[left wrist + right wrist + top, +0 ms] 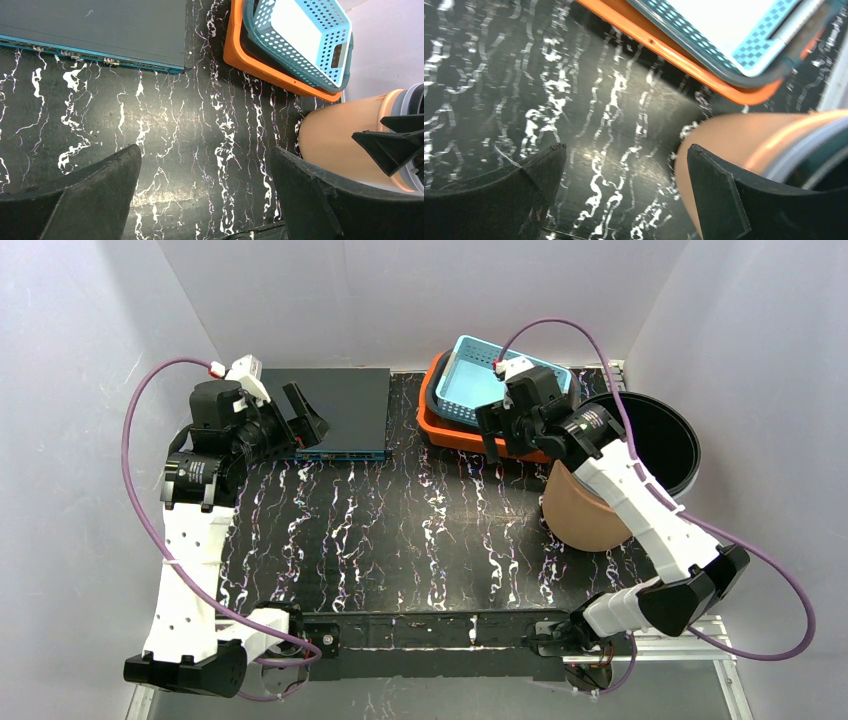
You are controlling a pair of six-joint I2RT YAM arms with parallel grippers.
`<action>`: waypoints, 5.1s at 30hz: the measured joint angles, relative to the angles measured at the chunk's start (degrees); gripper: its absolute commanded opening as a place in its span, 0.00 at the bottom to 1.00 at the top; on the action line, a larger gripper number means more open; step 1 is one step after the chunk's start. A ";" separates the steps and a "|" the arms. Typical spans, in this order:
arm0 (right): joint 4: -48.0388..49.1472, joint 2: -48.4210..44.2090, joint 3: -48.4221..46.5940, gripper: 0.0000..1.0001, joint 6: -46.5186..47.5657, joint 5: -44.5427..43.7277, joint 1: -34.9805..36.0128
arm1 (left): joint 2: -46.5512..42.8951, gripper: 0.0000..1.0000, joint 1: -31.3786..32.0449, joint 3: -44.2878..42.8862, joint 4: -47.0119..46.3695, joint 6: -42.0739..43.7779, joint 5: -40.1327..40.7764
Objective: Turn the large container upside down
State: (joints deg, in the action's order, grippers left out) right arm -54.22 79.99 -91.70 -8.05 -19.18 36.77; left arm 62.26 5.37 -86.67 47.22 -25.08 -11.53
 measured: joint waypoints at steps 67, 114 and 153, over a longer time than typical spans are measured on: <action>24.85 39.30 -9.99 0.97 15.67 27.65 1.25 | -5.86 0.98 0.00 2.38 5.68 4.55 5.40; 22.45 29.22 -3.52 0.99 8.17 34.58 1.51 | -5.40 0.98 0.00 3.45 5.75 2.95 4.66; 19.21 28.04 -10.56 0.97 3.58 25.99 -0.90 | -4.46 0.98 0.00 3.58 6.21 2.10 2.97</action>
State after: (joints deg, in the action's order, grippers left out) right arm -35.00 108.03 -102.26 -4.47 6.81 35.88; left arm 57.80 5.37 -83.09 53.43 -22.98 -8.56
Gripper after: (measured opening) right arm 0.984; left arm 0.981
